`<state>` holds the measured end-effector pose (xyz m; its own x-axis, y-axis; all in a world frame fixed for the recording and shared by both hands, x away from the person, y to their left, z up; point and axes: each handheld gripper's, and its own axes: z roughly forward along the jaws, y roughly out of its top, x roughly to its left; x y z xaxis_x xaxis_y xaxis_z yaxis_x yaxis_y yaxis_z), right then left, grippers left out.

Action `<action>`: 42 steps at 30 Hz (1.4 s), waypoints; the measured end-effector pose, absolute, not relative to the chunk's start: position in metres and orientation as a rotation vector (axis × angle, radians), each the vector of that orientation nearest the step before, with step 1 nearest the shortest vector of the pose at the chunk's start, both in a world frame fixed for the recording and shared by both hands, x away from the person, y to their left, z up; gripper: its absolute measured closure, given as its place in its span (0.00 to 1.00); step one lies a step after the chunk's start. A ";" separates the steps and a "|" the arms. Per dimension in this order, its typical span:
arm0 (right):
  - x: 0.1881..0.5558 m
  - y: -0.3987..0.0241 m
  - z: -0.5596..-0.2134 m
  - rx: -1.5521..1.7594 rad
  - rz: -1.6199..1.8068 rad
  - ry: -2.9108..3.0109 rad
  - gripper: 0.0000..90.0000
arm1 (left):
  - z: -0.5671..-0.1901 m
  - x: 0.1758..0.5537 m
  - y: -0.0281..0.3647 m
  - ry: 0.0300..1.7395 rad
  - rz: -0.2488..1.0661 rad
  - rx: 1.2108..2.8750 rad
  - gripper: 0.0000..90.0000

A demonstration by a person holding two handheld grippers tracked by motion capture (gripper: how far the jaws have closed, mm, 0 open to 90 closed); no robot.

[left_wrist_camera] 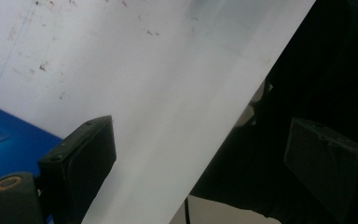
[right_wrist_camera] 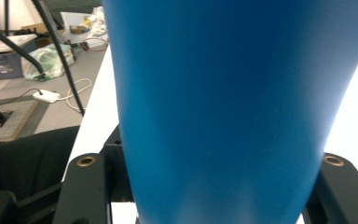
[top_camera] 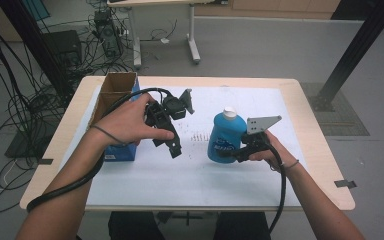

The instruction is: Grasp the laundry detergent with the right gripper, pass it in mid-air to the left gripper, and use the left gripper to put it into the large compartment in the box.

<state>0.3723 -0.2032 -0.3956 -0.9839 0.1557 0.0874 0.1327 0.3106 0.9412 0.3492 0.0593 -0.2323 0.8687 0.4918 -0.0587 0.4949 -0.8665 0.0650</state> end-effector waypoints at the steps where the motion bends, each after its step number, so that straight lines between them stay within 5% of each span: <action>1: 0.372 -0.202 -0.396 0.274 1.814 2.529 0.45 | -0.232 0.350 0.058 0.775 -0.061 2.964 0.10; 42: 0.353 -0.128 -0.389 -0.037 1.818 2.694 0.46 | -0.225 0.335 0.042 0.621 -0.090 3.007 0.11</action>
